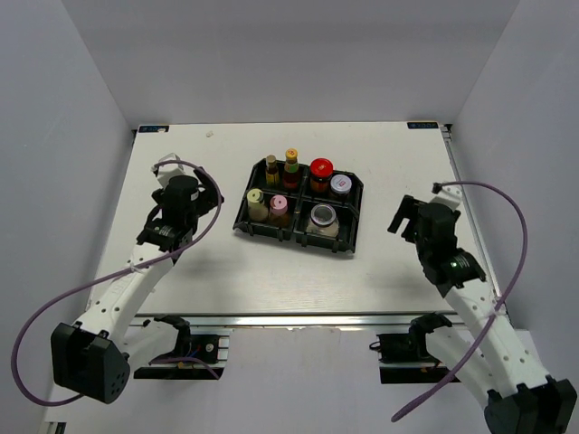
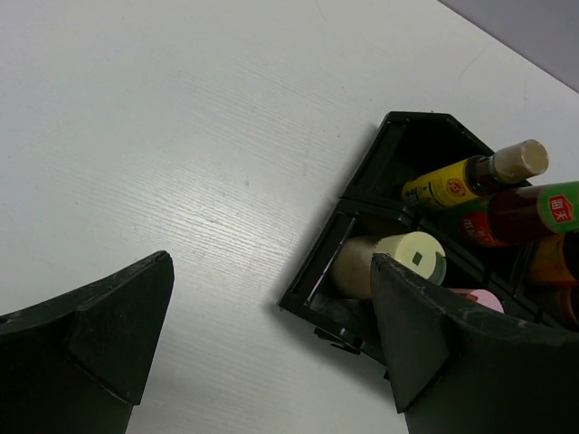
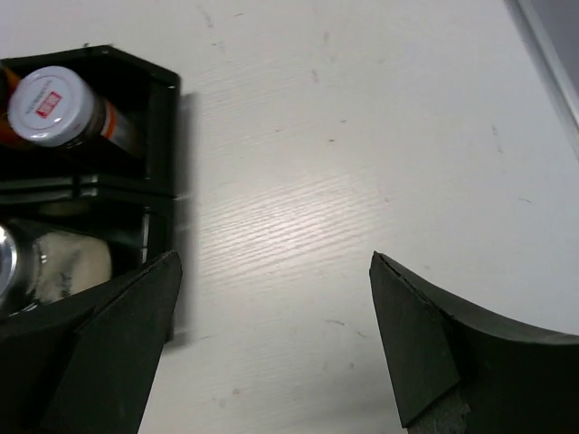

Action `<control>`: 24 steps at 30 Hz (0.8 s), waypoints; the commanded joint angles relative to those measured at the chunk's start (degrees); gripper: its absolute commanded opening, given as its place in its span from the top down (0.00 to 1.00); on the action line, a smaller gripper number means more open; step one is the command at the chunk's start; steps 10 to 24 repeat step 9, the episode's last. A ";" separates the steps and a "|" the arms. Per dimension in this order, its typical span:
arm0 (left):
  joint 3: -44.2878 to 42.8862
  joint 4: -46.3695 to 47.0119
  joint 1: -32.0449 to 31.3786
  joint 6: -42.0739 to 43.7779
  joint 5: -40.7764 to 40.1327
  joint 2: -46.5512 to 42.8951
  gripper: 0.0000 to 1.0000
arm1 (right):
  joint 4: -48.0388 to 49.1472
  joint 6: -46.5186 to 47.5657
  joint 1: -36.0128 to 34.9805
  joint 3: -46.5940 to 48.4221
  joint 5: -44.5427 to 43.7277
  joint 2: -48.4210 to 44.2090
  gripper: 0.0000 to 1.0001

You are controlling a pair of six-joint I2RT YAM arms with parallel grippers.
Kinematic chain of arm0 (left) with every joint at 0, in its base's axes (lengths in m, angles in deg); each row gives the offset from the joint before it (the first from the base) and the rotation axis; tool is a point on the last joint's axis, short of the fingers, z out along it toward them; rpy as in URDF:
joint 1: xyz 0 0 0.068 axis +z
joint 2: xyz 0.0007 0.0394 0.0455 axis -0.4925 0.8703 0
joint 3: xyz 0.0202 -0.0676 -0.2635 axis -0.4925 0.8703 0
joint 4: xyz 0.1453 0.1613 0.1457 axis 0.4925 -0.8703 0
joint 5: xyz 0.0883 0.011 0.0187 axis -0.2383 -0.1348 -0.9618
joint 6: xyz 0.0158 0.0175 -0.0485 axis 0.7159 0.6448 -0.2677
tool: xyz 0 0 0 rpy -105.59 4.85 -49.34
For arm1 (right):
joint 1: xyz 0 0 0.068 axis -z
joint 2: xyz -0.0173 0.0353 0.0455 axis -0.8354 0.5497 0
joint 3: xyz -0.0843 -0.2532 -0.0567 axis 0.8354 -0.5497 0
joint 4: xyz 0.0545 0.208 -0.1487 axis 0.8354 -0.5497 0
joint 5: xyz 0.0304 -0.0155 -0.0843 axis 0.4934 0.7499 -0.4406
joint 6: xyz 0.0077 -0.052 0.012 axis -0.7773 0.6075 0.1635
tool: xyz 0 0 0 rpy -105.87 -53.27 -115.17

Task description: Organize the condiment bottles

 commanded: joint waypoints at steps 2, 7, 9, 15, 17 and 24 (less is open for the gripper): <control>1.31 -0.04 0.33 -1.39 -2.95 -2.34 0.02 | 1.10 -6.36 0.16 0.15 -10.76 -7.35 0.11; 2.37 -0.21 0.33 -2.01 -4.00 -5.16 0.02 | -1.62 -7.59 0.16 2.17 -9.37 -7.27 0.11; 2.54 -0.22 0.25 -1.83 -5.41 -6.65 0.02 | -1.80 -7.50 0.16 2.35 -9.54 -6.13 0.11; 2.54 -0.22 0.25 -1.83 -5.41 -6.65 0.02 | -1.80 -7.50 0.16 2.35 -9.54 -6.13 0.11; 2.54 -0.22 0.25 -1.83 -5.41 -6.65 0.02 | -1.80 -7.50 0.16 2.35 -9.54 -6.13 0.11; 2.54 -0.22 0.25 -1.83 -5.41 -6.65 0.02 | -1.80 -7.50 0.16 2.35 -9.54 -6.13 0.11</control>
